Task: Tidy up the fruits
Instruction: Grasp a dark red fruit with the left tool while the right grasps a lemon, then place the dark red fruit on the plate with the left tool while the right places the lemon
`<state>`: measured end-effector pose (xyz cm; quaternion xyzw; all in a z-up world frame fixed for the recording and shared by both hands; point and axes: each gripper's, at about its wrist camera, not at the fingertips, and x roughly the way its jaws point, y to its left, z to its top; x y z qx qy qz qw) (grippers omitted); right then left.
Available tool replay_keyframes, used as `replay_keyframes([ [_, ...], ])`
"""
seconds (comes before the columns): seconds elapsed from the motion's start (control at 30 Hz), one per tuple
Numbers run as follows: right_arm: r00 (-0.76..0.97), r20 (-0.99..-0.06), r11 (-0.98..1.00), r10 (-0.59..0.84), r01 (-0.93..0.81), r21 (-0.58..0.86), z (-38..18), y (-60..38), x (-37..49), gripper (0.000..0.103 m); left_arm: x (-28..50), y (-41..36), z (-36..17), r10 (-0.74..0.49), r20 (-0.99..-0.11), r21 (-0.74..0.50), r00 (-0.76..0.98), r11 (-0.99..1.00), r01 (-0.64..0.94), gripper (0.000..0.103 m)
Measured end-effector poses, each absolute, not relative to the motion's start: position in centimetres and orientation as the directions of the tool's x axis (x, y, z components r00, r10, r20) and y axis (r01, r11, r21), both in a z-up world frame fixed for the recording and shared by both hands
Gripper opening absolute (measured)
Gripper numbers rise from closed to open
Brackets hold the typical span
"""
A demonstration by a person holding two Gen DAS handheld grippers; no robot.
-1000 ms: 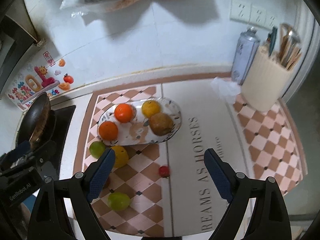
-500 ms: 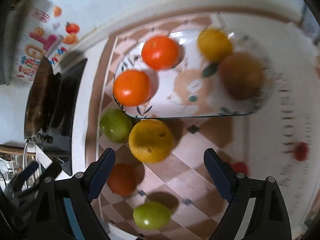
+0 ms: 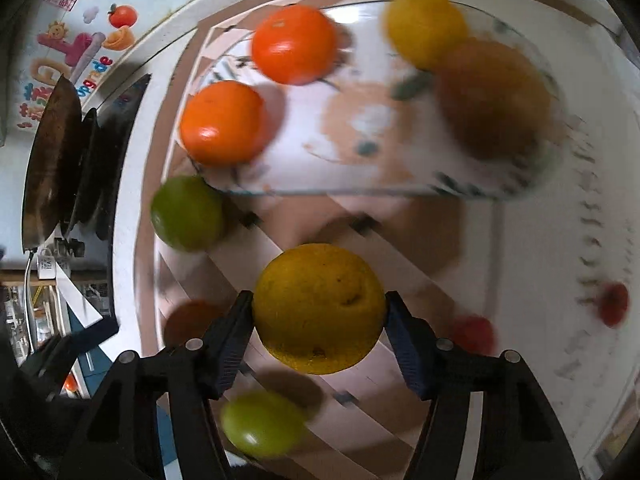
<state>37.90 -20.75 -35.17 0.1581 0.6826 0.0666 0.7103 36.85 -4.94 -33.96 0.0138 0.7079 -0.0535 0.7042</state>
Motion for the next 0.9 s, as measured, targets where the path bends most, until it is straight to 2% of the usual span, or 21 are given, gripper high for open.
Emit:
replay_keyframes([
  [0.07,0.049,-0.946,0.935,0.32,0.147,0.324,-35.4,-21.8,37.4,0.067,36.8,-5.6,-34.7,-0.068,-0.998,-0.069,-0.012,0.992,0.107,0.083],
  [0.1,0.047,-0.946,0.933,0.322,0.157,0.325,-35.6,-22.1,37.2,0.067,36.8,-5.8,-35.1,-0.075,-0.997,-0.076,-0.015,0.991,0.109,0.061],
  [0.13,0.044,-0.948,0.934,0.316,0.162,0.319,-35.7,-22.4,36.9,0.067,36.8,-5.9,-35.4,-0.079,-0.997,-0.081,-0.024,0.991,0.109,0.052],
  [0.33,0.044,-0.941,0.921,0.334,0.194,0.336,-36.5,-22.7,36.7,0.068,36.5,-6.3,-35.3,-0.074,-0.997,-0.071,0.019,0.989,0.131,0.051],
  [0.53,0.059,-0.956,0.947,0.286,0.134,0.292,-36.1,-21.8,37.2,0.067,36.3,-6.7,-34.3,-0.067,-0.996,-0.057,0.059,0.987,0.147,0.051],
  [0.73,0.096,-0.935,0.918,0.342,0.179,0.355,-34.9,-23.3,36.7,0.067,35.8,-7.2,-30.4,-0.111,-0.99,-0.096,0.091,0.983,0.157,0.051],
  [0.9,0.212,-0.894,0.871,0.396,0.221,0.438,-30.5,-26.5,37.4,0.067,37.8,-9.2,-26.4,-0.185,-0.971,-0.156,0.148,0.97,0.186,0.051],
])
